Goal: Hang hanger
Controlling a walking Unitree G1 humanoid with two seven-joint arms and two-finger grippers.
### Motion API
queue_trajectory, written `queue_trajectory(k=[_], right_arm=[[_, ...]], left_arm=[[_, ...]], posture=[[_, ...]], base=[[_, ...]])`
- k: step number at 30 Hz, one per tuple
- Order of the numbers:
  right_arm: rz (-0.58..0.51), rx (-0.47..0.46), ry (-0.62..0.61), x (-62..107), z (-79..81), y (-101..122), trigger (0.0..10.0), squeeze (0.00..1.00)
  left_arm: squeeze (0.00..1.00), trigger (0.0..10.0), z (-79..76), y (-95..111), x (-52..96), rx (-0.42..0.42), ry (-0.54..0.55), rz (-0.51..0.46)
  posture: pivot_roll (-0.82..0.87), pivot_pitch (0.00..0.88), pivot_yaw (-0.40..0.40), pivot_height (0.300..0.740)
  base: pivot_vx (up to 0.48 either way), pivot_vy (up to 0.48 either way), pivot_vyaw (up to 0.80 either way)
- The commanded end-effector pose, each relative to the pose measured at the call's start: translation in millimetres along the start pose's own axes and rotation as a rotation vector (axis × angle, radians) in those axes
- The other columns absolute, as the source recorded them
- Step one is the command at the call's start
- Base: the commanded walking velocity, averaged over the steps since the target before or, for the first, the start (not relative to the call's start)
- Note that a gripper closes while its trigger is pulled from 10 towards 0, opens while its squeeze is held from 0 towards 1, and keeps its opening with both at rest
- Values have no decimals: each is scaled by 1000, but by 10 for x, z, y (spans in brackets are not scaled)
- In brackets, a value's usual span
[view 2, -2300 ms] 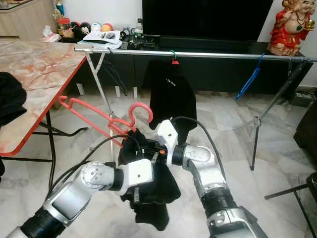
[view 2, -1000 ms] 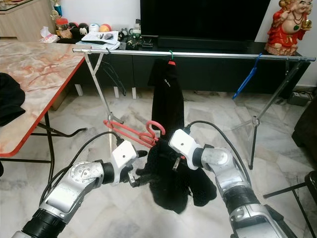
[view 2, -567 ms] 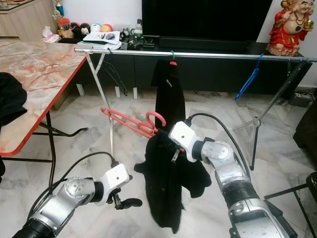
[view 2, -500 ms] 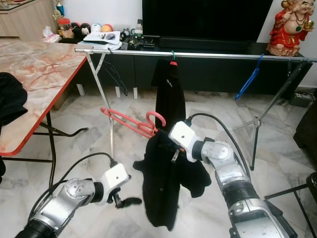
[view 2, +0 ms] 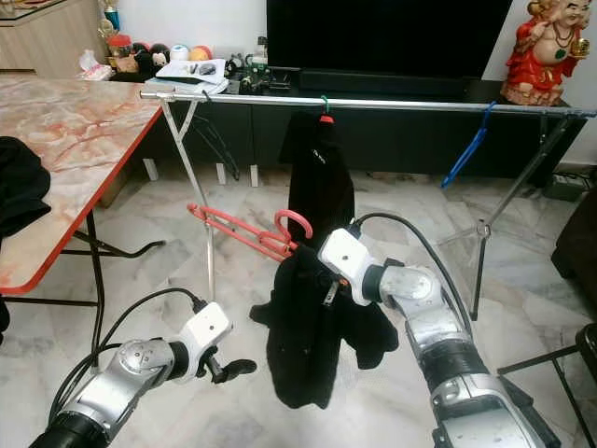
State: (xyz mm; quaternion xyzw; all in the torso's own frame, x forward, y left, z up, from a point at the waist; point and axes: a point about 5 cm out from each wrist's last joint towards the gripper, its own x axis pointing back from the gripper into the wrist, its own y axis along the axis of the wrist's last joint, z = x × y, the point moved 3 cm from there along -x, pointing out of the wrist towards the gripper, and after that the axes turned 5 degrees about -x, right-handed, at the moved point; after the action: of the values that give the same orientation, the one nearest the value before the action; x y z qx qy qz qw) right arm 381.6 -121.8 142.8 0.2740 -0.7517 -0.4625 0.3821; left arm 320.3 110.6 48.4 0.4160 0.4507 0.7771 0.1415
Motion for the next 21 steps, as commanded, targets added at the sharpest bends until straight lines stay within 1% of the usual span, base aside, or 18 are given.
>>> queue_trajectory(k=[1, 12, 13, 14, 15, 16, 19, 21], right_arm=[[-62, 37, -14, 20, -69, 175, 10000, 0], [-62, 37, -14, 20, -69, 175, 10000, 0], [-64, 39, -8, 18, -62, 176, 10000, 0], [-73, 39, 61, -13, 62, 153, 10000, 0], [-73, 39, 61, -13, 62, 153, 10000, 0], [-73, 36, 86, -24, 113, 133, 10000, 0], [-57, 25, 70, -17, 105, 79, 10000, 0], [-47, -14, 30, -2, 87, -7, 10000, 0]], left_arm=[[0, 10000, 26, 35, 2, -13, 7, -13], [0, 10000, 26, 35, 2, -13, 7, -13], [0, 10000, 101, 5, -25, 6, 72, -3], [0, 10000, 398, 11, -58, -1, 361, -9], [0, 10000, 398, 11, -58, -1, 361, -9], [0, 10000, 511, 8, -44, 2, 482, -9], [0, 10000, 530, -49, -28, 24, 507, 7], [0, 10000, 502, -114, -23, 58, 514, 4]], posture=[[-21, 69, -32, 740], [-21, 69, -32, 740], [-20, 70, -35, 740], [-25, 77, -31, 740], [-25, 77, -31, 740], [-25, 78, -30, 740], [-24, 77, -28, 740], [-24, 77, -28, 740]], base=[[0, 0, 0], [0, 0, 0], [0, 0, 0], [0, 0, 0], [0, 0, 0], [0, 0, 0], [0, 0, 0], [0, 0, 0]])
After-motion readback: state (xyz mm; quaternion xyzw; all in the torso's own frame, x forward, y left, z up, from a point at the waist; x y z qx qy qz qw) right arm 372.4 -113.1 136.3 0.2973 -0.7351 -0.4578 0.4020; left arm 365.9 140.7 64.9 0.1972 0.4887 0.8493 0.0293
